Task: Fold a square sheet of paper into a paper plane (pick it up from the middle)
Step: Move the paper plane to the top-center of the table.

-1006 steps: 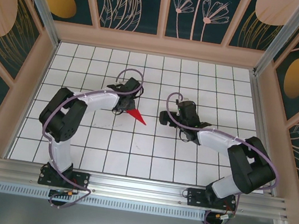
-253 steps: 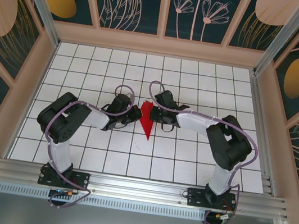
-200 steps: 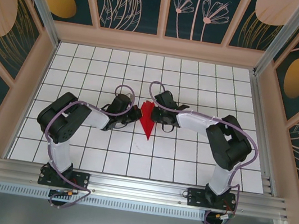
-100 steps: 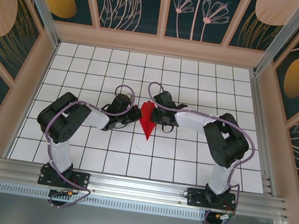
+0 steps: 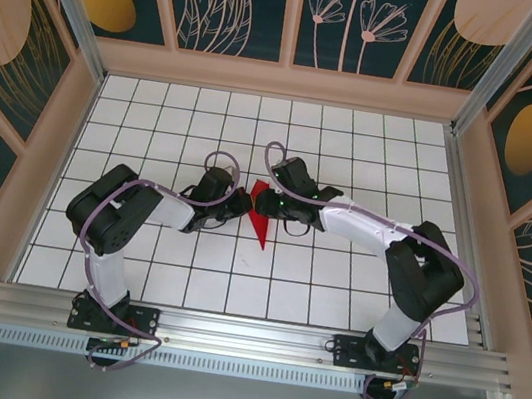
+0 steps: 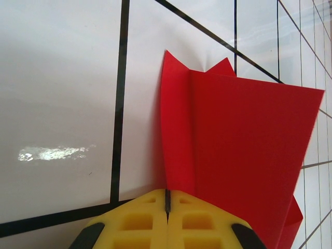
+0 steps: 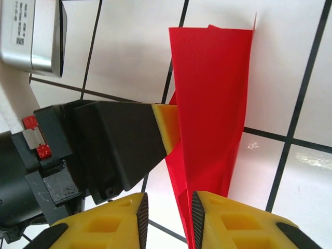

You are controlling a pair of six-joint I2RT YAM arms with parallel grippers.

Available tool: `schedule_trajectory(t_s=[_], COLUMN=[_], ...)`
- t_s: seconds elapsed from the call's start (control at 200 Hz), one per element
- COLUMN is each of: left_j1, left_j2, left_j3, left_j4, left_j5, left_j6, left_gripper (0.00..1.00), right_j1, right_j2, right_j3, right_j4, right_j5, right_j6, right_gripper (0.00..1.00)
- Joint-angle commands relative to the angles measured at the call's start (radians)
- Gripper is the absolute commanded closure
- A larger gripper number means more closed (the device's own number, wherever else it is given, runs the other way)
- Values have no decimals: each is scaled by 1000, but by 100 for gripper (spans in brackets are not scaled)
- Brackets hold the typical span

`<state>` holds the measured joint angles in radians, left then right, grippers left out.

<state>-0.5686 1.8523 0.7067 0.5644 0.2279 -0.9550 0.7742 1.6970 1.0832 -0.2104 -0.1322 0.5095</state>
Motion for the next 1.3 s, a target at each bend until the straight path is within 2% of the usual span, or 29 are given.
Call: schedule_trajectory(t_s=[0.0, 0.2, 0.625, 0.791, 1.076, 1.176, 1.296], left_j1=[-2, -2, -2, -2, -2, -2, -2], left_j2=[1, 0, 0, 0, 0, 0, -2], left_j3=[-4, -3, -4, -4, -3, -3, -2], left_j4=[6, 6, 8, 8, 5, 3, 2], left_j5=[10, 10, 11, 11, 11, 12, 14], left_j6=[12, 13, 13, 12, 15, 14, 15], left_gripper=[100, 100, 100, 100, 100, 100, 100], right_j1=[7, 10, 24, 39, 50, 53, 58], right_j2=[46, 84, 117, 125, 122, 125, 135], right_j3=[15, 27, 33, 32, 26, 25, 33], right_j4=[-23, -46, -46, -48, -46, -48, -63], right_j5=[-13, 22, -6, 2, 12, 21, 62], right_j6=[-23, -25, -31, -28, -31, -27, -16], right_gripper=[68, 66, 65, 58, 51, 51, 57])
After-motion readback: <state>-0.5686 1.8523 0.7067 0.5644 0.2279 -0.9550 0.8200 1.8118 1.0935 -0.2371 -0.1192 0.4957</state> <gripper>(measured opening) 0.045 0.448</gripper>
